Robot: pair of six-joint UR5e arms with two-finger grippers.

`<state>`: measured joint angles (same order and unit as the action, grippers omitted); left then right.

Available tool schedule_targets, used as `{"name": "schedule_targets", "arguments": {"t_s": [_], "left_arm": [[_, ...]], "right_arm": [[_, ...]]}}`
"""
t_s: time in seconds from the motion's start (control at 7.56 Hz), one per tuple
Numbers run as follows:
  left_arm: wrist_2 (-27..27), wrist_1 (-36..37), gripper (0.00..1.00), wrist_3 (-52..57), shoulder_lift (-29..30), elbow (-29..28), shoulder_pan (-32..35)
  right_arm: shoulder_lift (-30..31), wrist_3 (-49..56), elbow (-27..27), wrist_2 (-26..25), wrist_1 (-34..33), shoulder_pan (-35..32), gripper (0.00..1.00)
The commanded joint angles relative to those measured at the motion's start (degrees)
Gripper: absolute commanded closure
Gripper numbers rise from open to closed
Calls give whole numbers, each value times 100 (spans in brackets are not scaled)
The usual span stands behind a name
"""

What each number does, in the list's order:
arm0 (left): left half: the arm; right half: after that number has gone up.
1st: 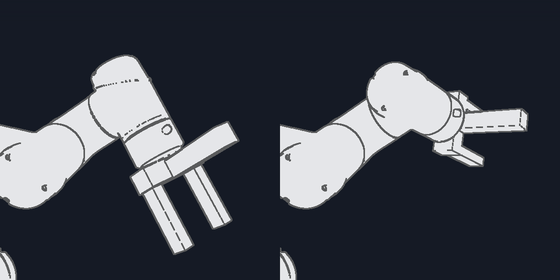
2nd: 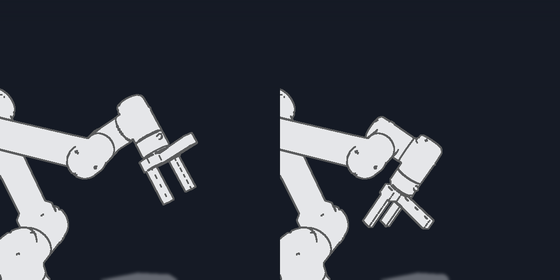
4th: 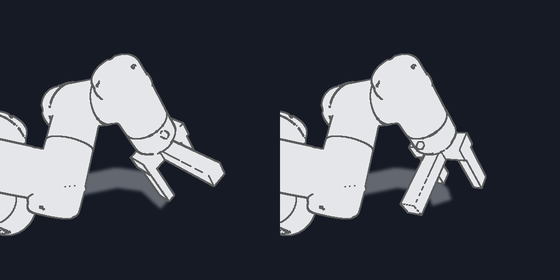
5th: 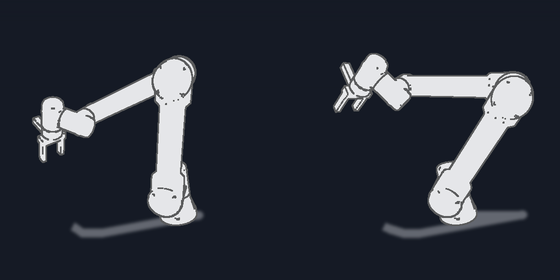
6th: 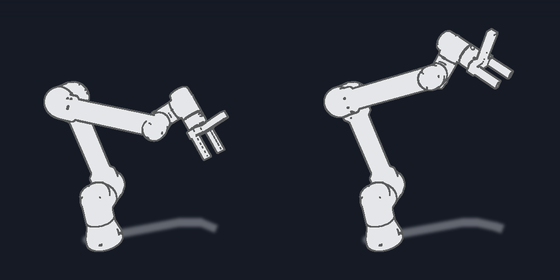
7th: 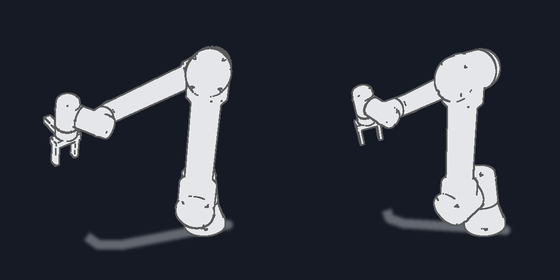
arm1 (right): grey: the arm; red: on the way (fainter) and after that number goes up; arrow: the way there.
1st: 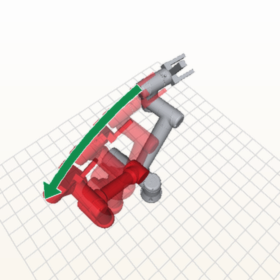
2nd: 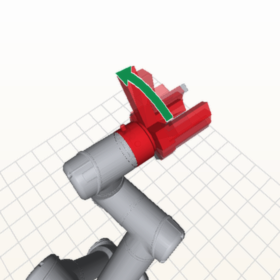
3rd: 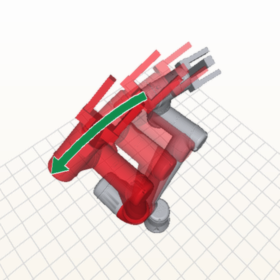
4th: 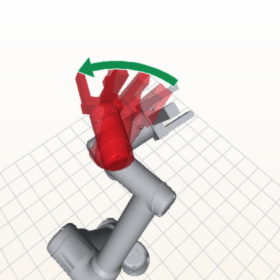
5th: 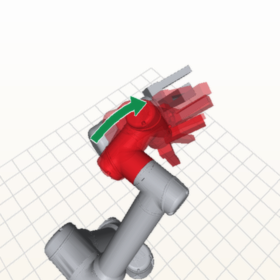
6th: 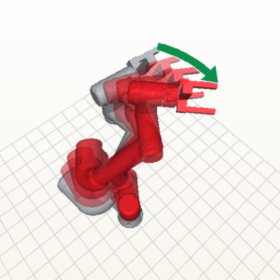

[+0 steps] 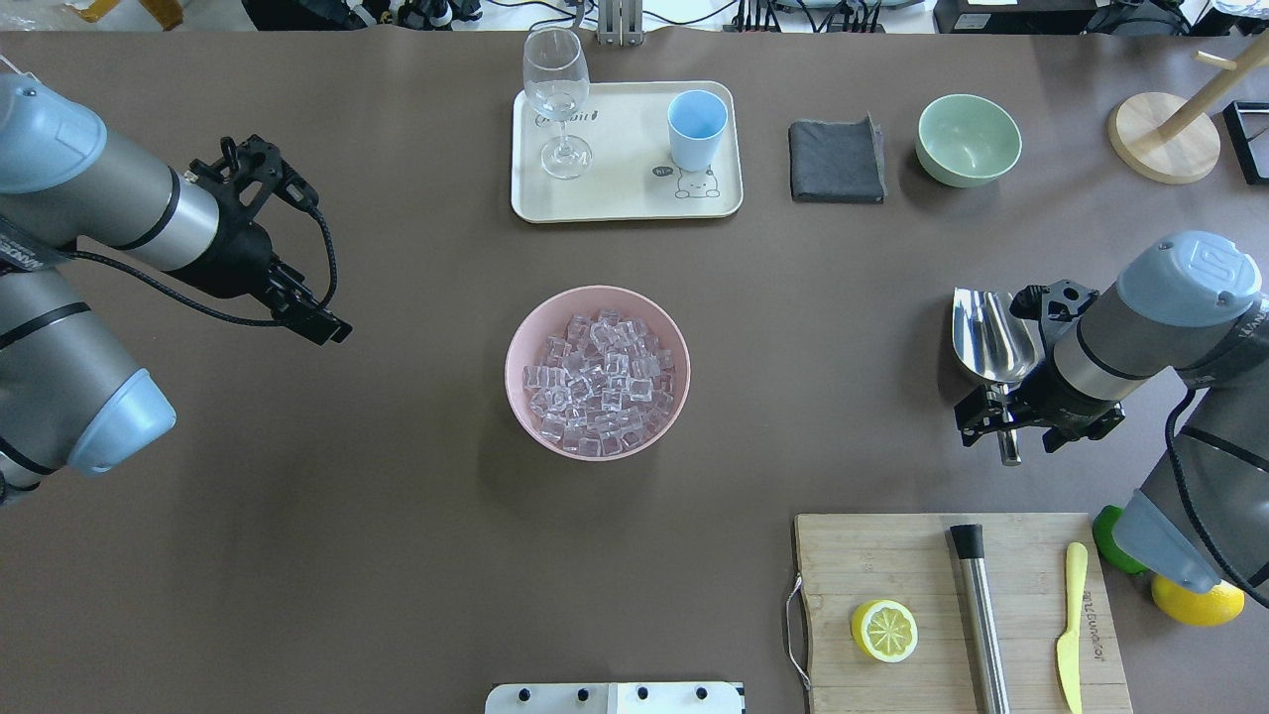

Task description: Put ice in cup with scoop

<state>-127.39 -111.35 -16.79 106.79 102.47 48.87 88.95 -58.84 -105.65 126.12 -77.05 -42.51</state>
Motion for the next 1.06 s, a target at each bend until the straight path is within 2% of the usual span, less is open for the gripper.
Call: {"name": "schedule_targets", "arguments": {"t_s": [0.0, 0.13, 0.26, 0.4, 0.53, 0.79, 0.93], "left_arm": [[588, -437, 2, 70, 123, -70, -279], [688, -683, 2, 70, 140, -122, -664], [916, -1086, 2, 131, 228, -348, -816], [909, -1273, 2, 497, 281, -516, -843], [909, -1336, 2, 858, 420, -666, -913], [883, -1967, 2, 1448, 597, -1070, -975], [857, -2195, 2, 1833, 772, -1333, -1010]], "right_arm": [[-53, 57, 9, 35, -65, 14, 41], [-53, 57, 9, 44, -65, 6, 51], [-53, 57, 9, 45, -65, 5, 84], [-10, 57, 9, 36, -74, -3, 100], [0, 48, 9, 44, -74, -21, 100], [-44, 83, -35, 210, -91, -248, 100], [-62, 231, -209, 116, -178, -302, 100]]}}
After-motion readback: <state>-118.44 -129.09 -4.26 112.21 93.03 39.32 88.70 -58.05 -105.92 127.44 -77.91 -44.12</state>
